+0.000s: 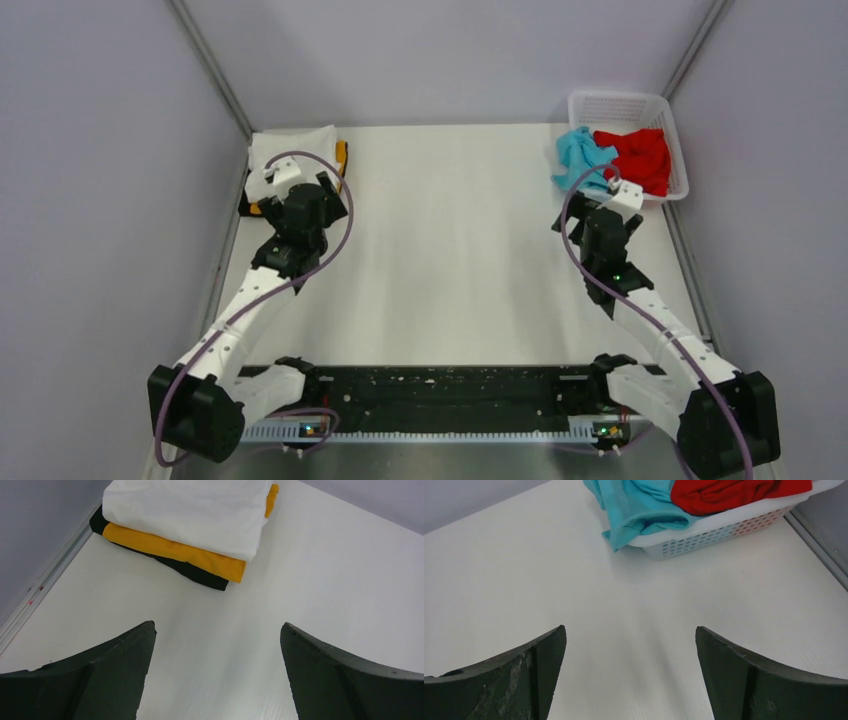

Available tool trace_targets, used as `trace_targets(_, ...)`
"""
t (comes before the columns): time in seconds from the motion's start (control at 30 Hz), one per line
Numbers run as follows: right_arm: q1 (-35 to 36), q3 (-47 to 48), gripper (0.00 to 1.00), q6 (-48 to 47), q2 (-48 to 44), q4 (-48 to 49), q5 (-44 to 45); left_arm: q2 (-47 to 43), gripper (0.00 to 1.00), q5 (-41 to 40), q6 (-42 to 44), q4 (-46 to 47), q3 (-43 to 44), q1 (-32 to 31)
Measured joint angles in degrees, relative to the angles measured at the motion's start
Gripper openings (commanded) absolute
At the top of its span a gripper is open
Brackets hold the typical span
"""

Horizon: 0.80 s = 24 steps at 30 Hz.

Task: Fold and stack the t-shirts
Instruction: Grab crumpled tshirt from bin with the right arm

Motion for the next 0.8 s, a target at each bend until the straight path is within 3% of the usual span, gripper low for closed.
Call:
trace_targets(0.23,0.0,7.3,0.99,-0.6,4.8,-3.7,-0.7,1.7,0.99,1.0,-0.5,0.0,0.9,0.4)
trace_targets(0.43,-1.6,25.4,0.98,-2.4,15.7,-11.8,0.0,1.7,0.99,1.0,-0.5,0.0,0.9,0.7)
trace_targets(0.63,-10.3,46.4,0.87,-2.1,32.1,-24.7,-6.0,1.7,0.99,1.0,-0.5,0.0,0.9,1.4)
trace_targets(0.8,-17.3,59.2,0.86,-2.2,44.5,-36.4,-16.0,1.7,0.99,1.0,-0.5,-0.1,0.9,1.7)
